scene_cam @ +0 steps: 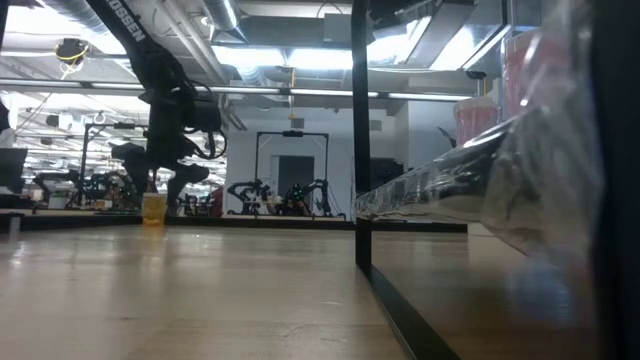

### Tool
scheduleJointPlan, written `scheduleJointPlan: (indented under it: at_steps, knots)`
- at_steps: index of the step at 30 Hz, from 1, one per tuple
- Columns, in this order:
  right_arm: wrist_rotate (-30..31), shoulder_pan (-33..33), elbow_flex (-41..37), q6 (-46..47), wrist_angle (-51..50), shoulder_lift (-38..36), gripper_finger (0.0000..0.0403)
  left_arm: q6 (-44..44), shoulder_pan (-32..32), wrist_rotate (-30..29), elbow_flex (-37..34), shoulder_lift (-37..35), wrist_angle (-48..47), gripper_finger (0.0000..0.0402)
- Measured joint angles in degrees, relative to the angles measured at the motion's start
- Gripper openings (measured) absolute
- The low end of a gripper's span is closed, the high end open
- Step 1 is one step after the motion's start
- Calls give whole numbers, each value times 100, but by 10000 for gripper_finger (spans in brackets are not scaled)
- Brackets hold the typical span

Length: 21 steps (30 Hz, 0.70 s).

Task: Pick and place medicine bottles onto shelf by color
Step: Put the orange pill bottle on the shelf aligned with the other orange pill bottle

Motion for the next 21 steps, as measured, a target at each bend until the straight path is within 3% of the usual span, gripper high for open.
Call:
scheduleJointPlan:
  at_steps: [13,21]
  knots:
    - [0,0,0,5,2,0,191,-43,0,0,0,0,24,232]
    - [0,-1,0,1,0,0,191,-43,-1,-4,0,0,31,216]
